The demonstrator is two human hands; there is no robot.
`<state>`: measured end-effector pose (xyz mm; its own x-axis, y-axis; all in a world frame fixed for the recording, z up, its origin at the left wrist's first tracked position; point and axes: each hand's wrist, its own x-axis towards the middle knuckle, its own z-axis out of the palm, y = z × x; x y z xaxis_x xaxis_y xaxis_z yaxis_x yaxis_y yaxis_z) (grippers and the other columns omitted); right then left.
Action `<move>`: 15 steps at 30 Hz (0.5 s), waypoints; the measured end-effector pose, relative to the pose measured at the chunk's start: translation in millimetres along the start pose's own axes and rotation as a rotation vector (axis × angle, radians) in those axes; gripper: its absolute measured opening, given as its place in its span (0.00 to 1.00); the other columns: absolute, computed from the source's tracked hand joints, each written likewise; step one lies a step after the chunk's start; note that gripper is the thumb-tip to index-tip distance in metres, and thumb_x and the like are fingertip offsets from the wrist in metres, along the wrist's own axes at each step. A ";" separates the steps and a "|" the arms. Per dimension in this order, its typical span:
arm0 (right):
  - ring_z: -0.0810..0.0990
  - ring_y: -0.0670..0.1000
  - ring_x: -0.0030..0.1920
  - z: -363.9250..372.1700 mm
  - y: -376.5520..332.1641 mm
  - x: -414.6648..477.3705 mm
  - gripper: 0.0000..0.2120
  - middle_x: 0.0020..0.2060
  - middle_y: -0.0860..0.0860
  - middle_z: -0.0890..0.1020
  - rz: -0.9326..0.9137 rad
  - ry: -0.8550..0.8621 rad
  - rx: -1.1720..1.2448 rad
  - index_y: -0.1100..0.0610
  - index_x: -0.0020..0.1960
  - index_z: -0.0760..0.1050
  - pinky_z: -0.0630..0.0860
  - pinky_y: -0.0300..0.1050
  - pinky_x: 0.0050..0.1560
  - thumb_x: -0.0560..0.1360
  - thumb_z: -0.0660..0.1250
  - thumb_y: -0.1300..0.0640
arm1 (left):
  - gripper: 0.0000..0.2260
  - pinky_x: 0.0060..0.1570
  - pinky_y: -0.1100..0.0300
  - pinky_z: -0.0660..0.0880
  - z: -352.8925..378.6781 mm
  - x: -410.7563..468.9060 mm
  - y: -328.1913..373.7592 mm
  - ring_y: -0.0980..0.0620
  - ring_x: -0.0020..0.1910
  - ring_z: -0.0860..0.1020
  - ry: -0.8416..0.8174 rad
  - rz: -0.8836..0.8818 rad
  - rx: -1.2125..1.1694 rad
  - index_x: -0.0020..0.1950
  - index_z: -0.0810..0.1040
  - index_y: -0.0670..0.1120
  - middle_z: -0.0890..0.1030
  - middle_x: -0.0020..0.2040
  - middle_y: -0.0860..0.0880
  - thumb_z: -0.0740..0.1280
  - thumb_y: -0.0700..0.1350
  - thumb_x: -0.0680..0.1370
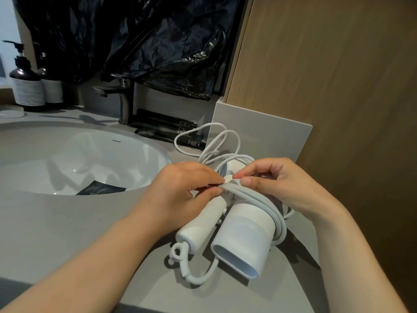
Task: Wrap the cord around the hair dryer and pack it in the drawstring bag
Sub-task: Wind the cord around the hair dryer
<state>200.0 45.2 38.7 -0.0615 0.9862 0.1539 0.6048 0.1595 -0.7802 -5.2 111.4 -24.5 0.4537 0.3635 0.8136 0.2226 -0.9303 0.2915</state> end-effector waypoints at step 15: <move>0.83 0.45 0.43 11.4 -3.9 -3.8 0.05 0.38 0.44 0.85 -0.091 0.175 0.094 0.50 0.41 0.84 0.79 0.34 0.41 0.72 0.71 0.58 | 0.08 0.39 0.62 0.76 -7.1 1.6 5.0 0.55 0.45 0.79 -0.229 -0.477 -0.558 0.41 0.86 0.50 0.79 0.44 0.53 0.73 0.53 0.69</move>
<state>188.8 41.4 34.3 0.0311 0.9461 0.3223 0.5260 0.2587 -0.8102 -9.5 107.0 -18.1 0.5984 0.6764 0.4296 -0.0016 -0.5351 0.8448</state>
